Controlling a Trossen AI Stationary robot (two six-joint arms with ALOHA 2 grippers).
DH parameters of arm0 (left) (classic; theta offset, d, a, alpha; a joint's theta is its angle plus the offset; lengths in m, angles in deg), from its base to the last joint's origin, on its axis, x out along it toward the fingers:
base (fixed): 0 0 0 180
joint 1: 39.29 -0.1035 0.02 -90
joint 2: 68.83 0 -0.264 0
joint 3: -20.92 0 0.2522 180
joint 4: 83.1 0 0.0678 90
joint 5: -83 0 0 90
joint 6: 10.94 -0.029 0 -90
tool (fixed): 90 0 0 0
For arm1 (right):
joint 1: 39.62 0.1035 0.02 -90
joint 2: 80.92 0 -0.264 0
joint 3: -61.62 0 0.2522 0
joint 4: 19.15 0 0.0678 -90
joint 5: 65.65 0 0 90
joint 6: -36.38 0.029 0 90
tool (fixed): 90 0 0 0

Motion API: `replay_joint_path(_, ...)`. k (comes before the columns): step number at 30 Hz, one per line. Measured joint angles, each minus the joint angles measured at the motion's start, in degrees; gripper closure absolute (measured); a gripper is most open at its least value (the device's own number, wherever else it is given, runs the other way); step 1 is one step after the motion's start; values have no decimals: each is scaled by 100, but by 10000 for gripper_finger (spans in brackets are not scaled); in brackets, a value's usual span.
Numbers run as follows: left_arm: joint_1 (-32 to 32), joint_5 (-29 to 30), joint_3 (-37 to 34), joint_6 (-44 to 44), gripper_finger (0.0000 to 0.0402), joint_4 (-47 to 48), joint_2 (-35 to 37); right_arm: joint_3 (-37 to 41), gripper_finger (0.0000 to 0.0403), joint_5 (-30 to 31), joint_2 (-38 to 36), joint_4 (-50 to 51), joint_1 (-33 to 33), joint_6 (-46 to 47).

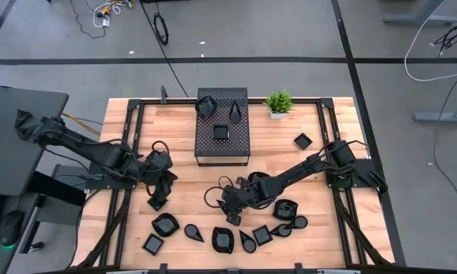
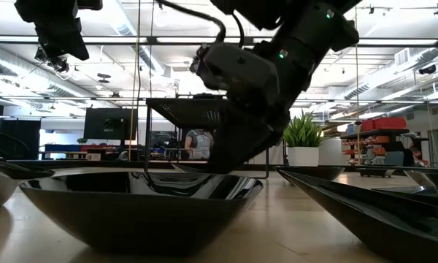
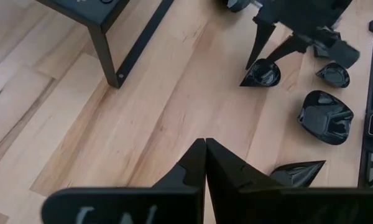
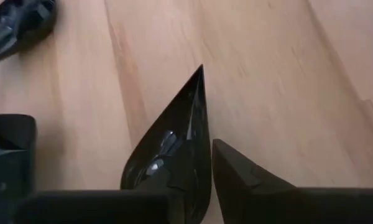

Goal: Pick & Place Mini shaped plates
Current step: Stack the drop shaped plate on top of the other drop shaped plates on the shelf

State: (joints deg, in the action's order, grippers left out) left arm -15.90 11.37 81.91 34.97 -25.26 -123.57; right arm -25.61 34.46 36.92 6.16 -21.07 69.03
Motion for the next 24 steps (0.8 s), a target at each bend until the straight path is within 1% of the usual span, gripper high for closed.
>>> replay_joint_path(10,0,4,0,-7,385,0,0,0,349,-48,-7,9,-2,176)
replay_joint_path(13,0,32,0,-7,385,0,0,0,366,-50,-7,20,-3,311)
replay_joint_path(15,-2,58,0,-9,385,0,0,0,385,-54,-7,22,-4,417)
replay_joint_path(17,0,80,0,-9,385,0,0,0,397,-66,-9,20,-3,575)
replay_joint_path(21,-1,94,0,-11,385,0,0,0,397,-68,-56,48,-4,1124)
replay_joint_path(24,-2,95,0,-16,385,0,0,0,400,-121,-245,107,-4,1588)
